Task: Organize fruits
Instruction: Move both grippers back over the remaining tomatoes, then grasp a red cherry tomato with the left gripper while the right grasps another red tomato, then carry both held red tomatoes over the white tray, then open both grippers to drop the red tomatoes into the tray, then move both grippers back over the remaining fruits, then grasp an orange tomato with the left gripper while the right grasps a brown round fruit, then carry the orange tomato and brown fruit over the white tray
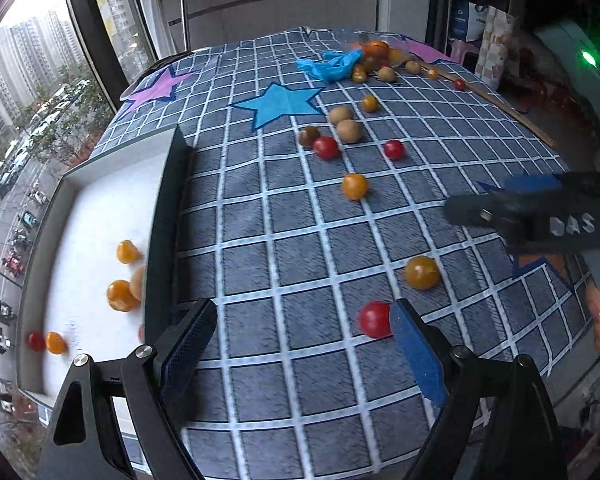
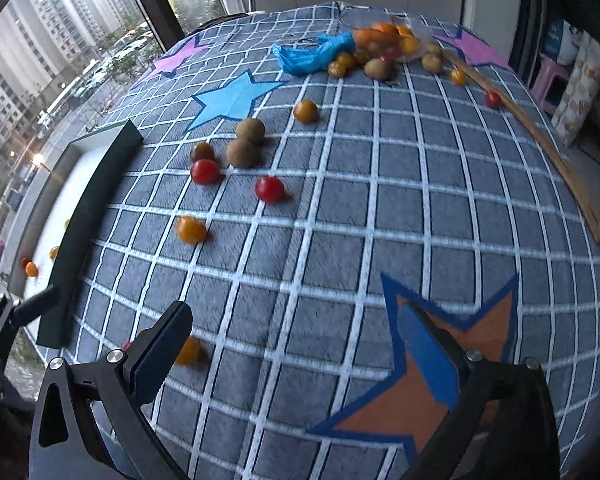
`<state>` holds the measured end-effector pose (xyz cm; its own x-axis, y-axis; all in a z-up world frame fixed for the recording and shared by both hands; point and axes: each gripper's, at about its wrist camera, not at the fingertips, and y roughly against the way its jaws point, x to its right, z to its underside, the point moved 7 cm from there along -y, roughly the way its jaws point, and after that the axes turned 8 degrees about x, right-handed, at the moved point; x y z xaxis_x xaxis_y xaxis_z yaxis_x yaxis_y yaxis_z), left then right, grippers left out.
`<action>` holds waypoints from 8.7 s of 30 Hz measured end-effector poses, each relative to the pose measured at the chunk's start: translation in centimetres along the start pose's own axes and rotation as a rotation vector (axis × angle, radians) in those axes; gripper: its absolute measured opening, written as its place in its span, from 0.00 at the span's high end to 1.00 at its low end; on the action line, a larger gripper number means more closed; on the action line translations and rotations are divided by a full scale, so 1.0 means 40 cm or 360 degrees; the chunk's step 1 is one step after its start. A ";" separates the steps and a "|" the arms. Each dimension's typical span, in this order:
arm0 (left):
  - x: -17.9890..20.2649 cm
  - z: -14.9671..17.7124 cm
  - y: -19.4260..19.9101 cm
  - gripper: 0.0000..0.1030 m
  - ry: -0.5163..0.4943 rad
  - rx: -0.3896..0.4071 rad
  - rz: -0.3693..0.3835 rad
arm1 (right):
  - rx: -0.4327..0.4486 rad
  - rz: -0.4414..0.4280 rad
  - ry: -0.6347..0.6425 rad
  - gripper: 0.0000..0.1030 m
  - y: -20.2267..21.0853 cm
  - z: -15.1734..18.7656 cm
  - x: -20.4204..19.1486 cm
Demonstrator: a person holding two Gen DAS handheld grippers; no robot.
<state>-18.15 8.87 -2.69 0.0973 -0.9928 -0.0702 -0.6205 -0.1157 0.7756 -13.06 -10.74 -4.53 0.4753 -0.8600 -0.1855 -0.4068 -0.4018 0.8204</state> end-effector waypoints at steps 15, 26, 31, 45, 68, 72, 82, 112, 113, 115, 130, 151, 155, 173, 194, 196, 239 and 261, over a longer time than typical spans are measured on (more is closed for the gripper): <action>0.078 0.015 -0.055 0.27 -0.0060 -0.0043 -0.0012 | 0.0017 0.0075 0.0109 0.20 -0.101 -0.069 -0.020; 0.111 0.006 -0.063 0.67 -0.0045 -0.0041 0.0017 | 0.0078 0.0150 0.0228 0.52 -0.138 -0.119 -0.059; 0.114 0.008 -0.059 0.76 -0.0030 -0.0051 0.0063 | 0.0090 0.0132 0.0228 0.80 -0.143 -0.130 -0.072; 0.033 0.019 -0.020 0.76 0.0146 -0.0067 0.0145 | 0.0006 -0.0075 0.0023 0.80 -0.062 -0.037 -0.037; 0.042 0.065 -0.019 0.78 0.0062 -0.0021 0.0092 | -0.0014 -0.0115 -0.0080 0.80 0.017 0.058 -0.025; 0.034 0.070 -0.008 0.78 0.0105 -0.0037 0.0134 | -0.0002 -0.0134 -0.0088 0.80 0.034 0.054 -0.030; -0.014 0.047 0.046 0.78 0.0148 0.0024 0.0142 | 0.0010 -0.0175 -0.0071 0.80 0.059 0.038 -0.069; -0.476 0.042 0.050 0.78 0.0473 0.0095 -0.0206 | -0.0071 -0.0368 0.0321 0.80 -0.007 -0.092 -0.501; -0.488 0.040 0.044 0.78 0.0477 0.0091 -0.0215 | -0.0079 -0.0378 0.0327 0.80 -0.018 -0.101 -0.519; -0.517 0.037 0.026 0.78 0.0485 0.0077 -0.0239 | -0.0100 -0.0399 0.0335 0.80 -0.043 -0.118 -0.556; -0.621 0.025 -0.119 0.78 0.0535 -0.0101 -0.0303 | -0.0231 -0.0325 0.0422 0.80 -0.254 -0.209 -0.677; -0.611 0.004 -0.086 0.17 0.0454 0.0055 -0.0405 | -0.0169 -0.0237 0.0631 0.37 -0.281 -0.217 -0.711; -0.609 0.000 -0.072 0.17 0.0455 0.0043 -0.0383 | -0.0142 -0.0257 0.0556 0.26 -0.252 -0.241 -0.696; -0.463 -0.029 0.005 0.17 0.0354 0.0050 -0.0232 | -0.0092 -0.0286 0.0314 0.16 -0.096 -0.183 -0.497; -0.112 -0.128 -0.023 0.17 0.0085 0.0032 -0.0015 | -0.0064 0.0024 0.0021 0.16 -0.039 -0.123 -0.035; -0.086 -0.127 -0.039 0.17 0.0075 0.0023 -0.0015 | -0.0060 0.0034 0.0005 0.16 -0.043 -0.121 -0.015; 0.061 -0.150 -0.194 0.78 0.0111 -0.0005 0.0086 | -0.0046 -0.0199 0.0064 0.76 -0.174 -0.194 -0.058; -0.023 -0.094 -0.044 0.78 0.0172 0.0032 0.0130 | -0.0045 -0.0229 -0.0011 0.76 -0.028 -0.066 -0.067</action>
<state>-14.20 10.10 -1.65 0.1283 -0.9898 0.0614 -0.6451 -0.0362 0.7632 -11.82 -7.16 -3.52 0.5220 -0.7962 -0.3061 -0.3127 -0.5125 0.7998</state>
